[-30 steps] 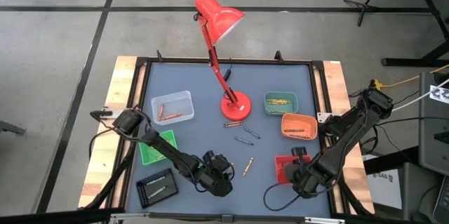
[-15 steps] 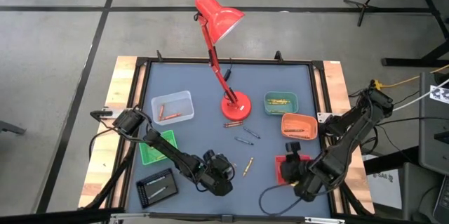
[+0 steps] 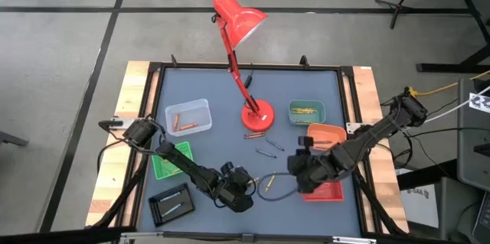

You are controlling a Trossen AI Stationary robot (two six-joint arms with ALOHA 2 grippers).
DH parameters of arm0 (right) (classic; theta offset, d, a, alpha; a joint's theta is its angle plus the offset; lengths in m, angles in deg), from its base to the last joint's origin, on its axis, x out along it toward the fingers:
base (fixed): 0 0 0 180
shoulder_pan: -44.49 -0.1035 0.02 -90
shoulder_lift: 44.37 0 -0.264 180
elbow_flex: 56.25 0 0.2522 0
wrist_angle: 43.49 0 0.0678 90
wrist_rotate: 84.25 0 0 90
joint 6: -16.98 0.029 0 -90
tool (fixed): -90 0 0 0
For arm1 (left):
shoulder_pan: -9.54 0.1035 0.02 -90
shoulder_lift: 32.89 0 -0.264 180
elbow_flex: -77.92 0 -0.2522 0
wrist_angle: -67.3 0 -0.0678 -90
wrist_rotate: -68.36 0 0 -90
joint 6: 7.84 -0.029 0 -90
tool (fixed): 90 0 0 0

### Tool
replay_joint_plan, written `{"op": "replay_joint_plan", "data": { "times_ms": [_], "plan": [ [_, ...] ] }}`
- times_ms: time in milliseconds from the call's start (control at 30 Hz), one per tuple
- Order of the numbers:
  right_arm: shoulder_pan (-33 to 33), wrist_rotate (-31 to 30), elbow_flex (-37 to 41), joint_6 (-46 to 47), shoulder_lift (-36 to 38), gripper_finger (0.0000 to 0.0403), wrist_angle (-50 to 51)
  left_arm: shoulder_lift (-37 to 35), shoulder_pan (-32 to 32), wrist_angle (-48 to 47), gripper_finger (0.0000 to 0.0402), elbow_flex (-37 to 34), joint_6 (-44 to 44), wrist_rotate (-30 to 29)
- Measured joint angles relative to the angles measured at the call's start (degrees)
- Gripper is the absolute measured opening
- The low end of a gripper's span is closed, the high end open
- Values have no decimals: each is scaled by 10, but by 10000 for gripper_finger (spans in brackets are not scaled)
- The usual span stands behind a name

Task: Sort crayons
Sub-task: Put the golden crayon into the green bin

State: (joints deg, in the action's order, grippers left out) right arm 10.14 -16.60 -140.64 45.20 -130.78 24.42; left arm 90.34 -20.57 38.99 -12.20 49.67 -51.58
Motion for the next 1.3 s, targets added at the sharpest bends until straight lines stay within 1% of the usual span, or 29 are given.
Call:
{"op": "replay_joint_plan", "data": {
  "times_ms": [200,333,500,600,700,833,1000,1133,1300],
  "plan": [
    [56,0,0,-32,0,138,-54,-26,1,-21,10,-2,-12,28],
    [92,4,0,-32,0,138,-66,-66,0,-57,10,-4,-13,76],
    [135,5,0,-33,0,138,-71,-134,0,-115,10,-3,-13,127],
    [159,5,0,-33,0,138,-83,-185,-3,-141,10,-3,-14,133],
    [184,5,3,-33,0,138,-101,-244,-4,-180,10,-2,-38,132],
    [212,10,16,-33,0,138,-130,-324,-8,-266,11,-2,-54,129],
    [235,31,39,-32,0,138,-162,-403,-28,-416,11,-1,-42,126],
    [245,35,63,-31,0,138,-191,-441,-49,-534,11,-1,-1,125],
    [247,36,97,-30,0,138,-239,-452,-82,-649,11,-1,43,111]
  ]
}}
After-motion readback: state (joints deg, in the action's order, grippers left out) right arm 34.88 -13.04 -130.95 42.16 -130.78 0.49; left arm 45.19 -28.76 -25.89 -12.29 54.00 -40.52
